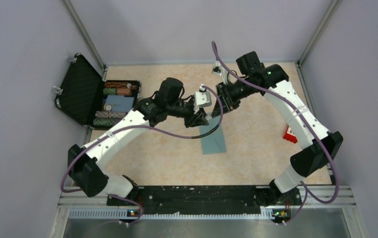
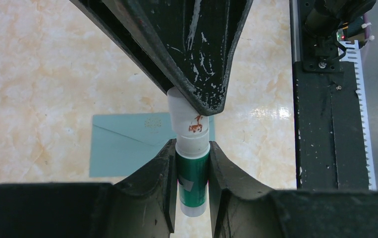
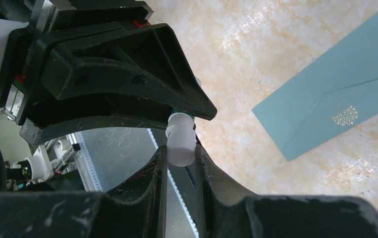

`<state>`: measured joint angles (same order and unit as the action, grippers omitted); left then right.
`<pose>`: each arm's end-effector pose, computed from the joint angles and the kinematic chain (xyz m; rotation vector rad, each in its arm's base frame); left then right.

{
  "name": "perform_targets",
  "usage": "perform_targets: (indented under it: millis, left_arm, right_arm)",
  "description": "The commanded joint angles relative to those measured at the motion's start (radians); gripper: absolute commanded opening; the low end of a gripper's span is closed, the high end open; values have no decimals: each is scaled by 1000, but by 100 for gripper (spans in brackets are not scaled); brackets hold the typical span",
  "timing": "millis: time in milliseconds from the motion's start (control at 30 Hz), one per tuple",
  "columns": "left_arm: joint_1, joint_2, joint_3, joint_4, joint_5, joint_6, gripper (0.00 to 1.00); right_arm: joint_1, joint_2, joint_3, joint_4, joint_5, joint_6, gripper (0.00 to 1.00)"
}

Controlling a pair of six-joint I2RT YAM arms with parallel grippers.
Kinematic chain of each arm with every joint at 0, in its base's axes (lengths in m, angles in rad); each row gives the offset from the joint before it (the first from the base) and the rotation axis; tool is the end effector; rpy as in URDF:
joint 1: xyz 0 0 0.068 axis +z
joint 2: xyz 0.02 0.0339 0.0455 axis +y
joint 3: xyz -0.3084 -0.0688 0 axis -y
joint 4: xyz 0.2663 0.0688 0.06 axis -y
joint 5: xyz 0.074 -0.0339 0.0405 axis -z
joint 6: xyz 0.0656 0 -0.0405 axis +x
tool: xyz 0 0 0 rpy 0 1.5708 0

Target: Place the letter into the envelope and seal it

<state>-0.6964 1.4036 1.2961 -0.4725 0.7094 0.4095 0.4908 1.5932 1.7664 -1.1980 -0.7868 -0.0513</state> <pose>0.2360 -0.2531 0.3808 1.4532 1.5585 -0.9273 0.2792 0.2019 0.4240 -0.9635 2.3659 1.1827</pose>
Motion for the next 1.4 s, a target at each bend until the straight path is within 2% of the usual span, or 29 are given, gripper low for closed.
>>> perform_targets:
  millis: [0,433,567,667,933,1100,1267,1367]
  left_arm:
    - [-6,4,53,54,32,-17,0]
    - [-15,13,59,57,18,-15,0]
    - [-34,21,61,71,-46,-14,0]
    - [-48,27,62,92,-98,-15,0]
    - [-63,39,65,142,-120,-27,0]
    - [-64,25,29,162,-133,-17,0]
    - [-64,-3,-4,169,-135,-17,0]
    - [-64,-5,-15,162,-139,-15,0]
  right_arm:
    - [23,0,5,20,-21,2,0]
    - [43,3,-8,6,171,3,0]
    - [62,10,-2,13,184,5,0]
    - [90,17,6,10,255,-16,0]
    - [90,30,-32,22,241,69,0]
    - [24,53,-65,49,39,158,0]
    - [-29,59,-105,58,1,164,0]
    - [-42,58,-107,60,-23,147,21]
